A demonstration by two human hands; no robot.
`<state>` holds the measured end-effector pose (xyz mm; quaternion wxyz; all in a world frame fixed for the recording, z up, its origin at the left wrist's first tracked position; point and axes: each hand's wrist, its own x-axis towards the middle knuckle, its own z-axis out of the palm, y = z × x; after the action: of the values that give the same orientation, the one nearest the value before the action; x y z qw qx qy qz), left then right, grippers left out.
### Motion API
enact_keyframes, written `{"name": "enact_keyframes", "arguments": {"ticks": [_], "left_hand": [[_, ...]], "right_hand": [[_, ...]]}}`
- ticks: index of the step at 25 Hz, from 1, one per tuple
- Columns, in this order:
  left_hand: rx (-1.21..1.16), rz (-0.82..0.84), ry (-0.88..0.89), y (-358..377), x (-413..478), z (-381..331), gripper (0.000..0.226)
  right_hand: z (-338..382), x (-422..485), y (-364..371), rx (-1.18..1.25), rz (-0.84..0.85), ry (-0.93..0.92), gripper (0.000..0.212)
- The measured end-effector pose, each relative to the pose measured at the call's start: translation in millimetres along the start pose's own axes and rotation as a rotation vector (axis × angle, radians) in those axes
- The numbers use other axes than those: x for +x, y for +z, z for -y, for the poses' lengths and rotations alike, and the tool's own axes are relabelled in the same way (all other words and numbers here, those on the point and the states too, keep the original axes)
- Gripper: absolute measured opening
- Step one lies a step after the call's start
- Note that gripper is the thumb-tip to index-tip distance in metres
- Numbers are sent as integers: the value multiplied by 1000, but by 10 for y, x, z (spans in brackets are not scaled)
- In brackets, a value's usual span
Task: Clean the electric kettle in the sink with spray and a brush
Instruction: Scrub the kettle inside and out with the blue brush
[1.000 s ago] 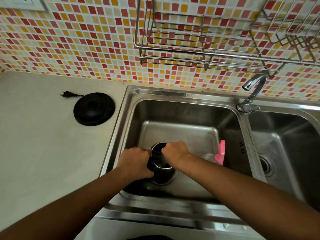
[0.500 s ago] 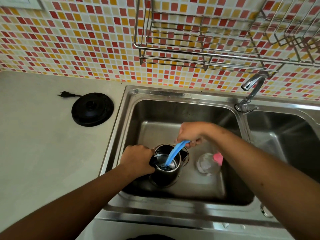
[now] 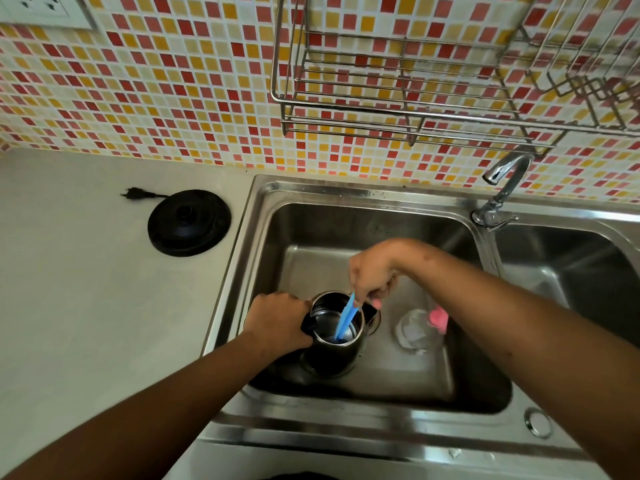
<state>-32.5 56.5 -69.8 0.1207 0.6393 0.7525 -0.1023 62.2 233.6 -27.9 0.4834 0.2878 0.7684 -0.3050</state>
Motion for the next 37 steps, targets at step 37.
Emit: {"name": "enact_keyframes", "arguments": {"ticks": [37], "left_hand": [[13, 59, -23, -23, 37, 9, 35]], "right_hand": [[-147, -258, 557, 1291, 39, 32, 24]]}}
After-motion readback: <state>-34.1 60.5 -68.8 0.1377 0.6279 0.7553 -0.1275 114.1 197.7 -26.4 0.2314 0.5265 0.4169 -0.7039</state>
